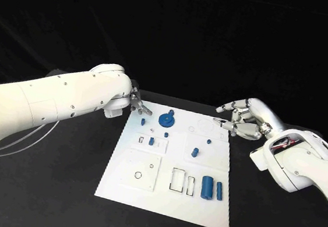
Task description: Assemble the parts on the task board
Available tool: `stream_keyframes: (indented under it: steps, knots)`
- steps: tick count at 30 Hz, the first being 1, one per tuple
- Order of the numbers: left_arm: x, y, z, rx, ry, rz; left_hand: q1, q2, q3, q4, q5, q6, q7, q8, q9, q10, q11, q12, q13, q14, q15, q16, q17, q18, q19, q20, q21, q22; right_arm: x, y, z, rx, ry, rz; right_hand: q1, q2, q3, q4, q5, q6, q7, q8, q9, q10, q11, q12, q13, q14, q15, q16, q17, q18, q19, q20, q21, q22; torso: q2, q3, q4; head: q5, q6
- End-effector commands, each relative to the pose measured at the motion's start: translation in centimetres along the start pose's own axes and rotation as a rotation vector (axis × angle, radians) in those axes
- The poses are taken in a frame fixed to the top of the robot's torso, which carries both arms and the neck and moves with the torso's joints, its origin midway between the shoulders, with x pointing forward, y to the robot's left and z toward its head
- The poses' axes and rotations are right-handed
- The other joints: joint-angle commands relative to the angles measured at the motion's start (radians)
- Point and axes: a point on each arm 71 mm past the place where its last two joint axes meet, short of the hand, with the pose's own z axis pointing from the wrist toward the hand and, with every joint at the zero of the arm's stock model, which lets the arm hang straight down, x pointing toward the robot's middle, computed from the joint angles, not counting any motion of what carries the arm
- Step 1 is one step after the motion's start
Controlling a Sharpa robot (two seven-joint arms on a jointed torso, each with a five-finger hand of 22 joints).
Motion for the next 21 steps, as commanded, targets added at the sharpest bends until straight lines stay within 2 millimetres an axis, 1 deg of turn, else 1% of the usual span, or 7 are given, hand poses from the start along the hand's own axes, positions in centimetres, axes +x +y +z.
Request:
stream_keyframes:
  steps: [1, 5, 13, 16, 20, 21]
  knots:
    - [0.36, -0.22, 0.17, 0.019, 0.024, 0.031, -0.006, 0.002, -0.009, 0.0, -0.007, 0.009, 0.001, -0.004, -0.002, -0.002, 0.004, 0.002, -0.001, 0.105, 0.008, 0.002, 0.263, -0.011, 0.095, 0.008, -0.001, 0.251, 0.13, 0.13, -0.02, -0.009, 0.009, -0.005, 0.003, -0.001, 0.004, 0.001, 0.003, -0.001, -0.004, 0.005, 0.001, -0.002, 0.0, -0.001, -0.001, -0.001, -0.002, -0.003, -0.001, 0.011, 0.004, 0.001, -0.004, -0.001, 0.0, 0.0003, -0.0006, -0.002, -0.002]
    - [0.58, -0.27, 0.24, 0.021, 0.034, 0.033, -0.008, 0.004, -0.011, 0.0, -0.01, 0.01, 0.001, -0.005, -0.003, -0.002, 0.004, 0.002, -0.002, 0.105, 0.008, 0.002, 0.263, -0.011, 0.095, 0.008, -0.001, 0.251, 0.13, 0.14, -0.03, -0.009, 0.009, -0.004, 0.003, -0.001, 0.004, 0.001, 0.003, -0.001, -0.004, 0.005, 0.001, -0.002, 0.0, -0.001, -0.001, -0.001, -0.002, -0.003, -0.001, 0.011, 0.004, 0.001, -0.004, -0.001, -0.002, 0.0009, -0.0001, -0.004, -0.003]
    - [0.77, -0.26, 0.31, 0.018, 0.05, 0.04, -0.012, 0.009, -0.015, 0.0, -0.014, 0.011, 0.001, -0.006, -0.005, -0.002, 0.004, 0.003, -0.001, 0.105, 0.008, 0.002, 0.263, -0.012, 0.095, 0.008, -0.001, 0.252, 0.14, 0.16, -0.04, -0.01, 0.009, -0.004, 0.003, -0.001, 0.004, 0.001, 0.003, -0.001, -0.004, 0.005, 0.001, -0.002, 0.0, -0.001, -0.001, -0.001, -0.002, -0.003, -0.001, 0.011, 0.004, 0.001, -0.004, -0.001, -0.002, 0.0012, 0.0003, -0.002, -0.003]
    - [0.88, -0.19, 0.37, 0.014, 0.061, 0.049, -0.009, 0.012, -0.015, -0.001, -0.016, 0.013, 0.001, -0.007, -0.006, -0.002, 0.004, 0.004, -0.002, 0.105, 0.008, 0.002, 0.263, -0.012, 0.095, 0.008, 0.0, 0.252, 0.13, 0.17, -0.05, -0.011, 0.009, -0.004, 0.003, -0.001, 0.004, 0.001, 0.003, -0.001, -0.004, 0.005, 0.001, -0.002, 0.0, -0.001, -0.001, -0.001, -0.002, -0.003, -0.001, 0.011, 0.004, 0.001, -0.004, -0.001, -0.003, 0.0009, 0.0012, -0.003, -0.002]
    - [1.15, -0.11, 0.45, 0.01, 0.077, 0.061, 0.0, 0.015, -0.015, -0.003, -0.017, 0.014, 0.0, -0.009, -0.008, -0.002, 0.003, 0.005, -0.002, 0.105, 0.008, 0.002, 0.263, -0.012, 0.095, 0.008, 0.0, 0.252, 0.12, 0.19, -0.04, -0.013, 0.006, -0.004, -0.003, -0.001, 0.002, 0.003, -0.007, -0.001, -0.004, 0.006, 0.001, 0.0, 0.0, 0.001, -0.001, 0.001, -0.003, -0.003, 0.002, 0.01, 0.007, 0.0, -0.003, 0.001, -0.002, 0.0003, 0.0001, -0.004, 0.002]
    - [1.2, -0.09, 0.46, 0.01, 0.079, 0.063, 0.003, 0.017, -0.015, -0.004, -0.017, 0.015, 0.0, -0.009, -0.008, -0.002, 0.003, 0.005, -0.001, 0.105, 0.008, 0.002, 0.263, -0.012, 0.095, 0.008, 0.0, 0.252, 0.12, 0.19, -0.04, -0.014, 0.006, -0.004, -0.003, -0.001, 0.002, 0.003, -0.007, -0.001, -0.004, 0.006, 0.001, 0.0, 0.0, 0.001, -0.001, 0.001, -0.003, -0.003, 0.002, 0.01, 0.007, 0.0, -0.003, 0.001, -0.002, -0.0005, -0.0003, -0.004, 0.002]
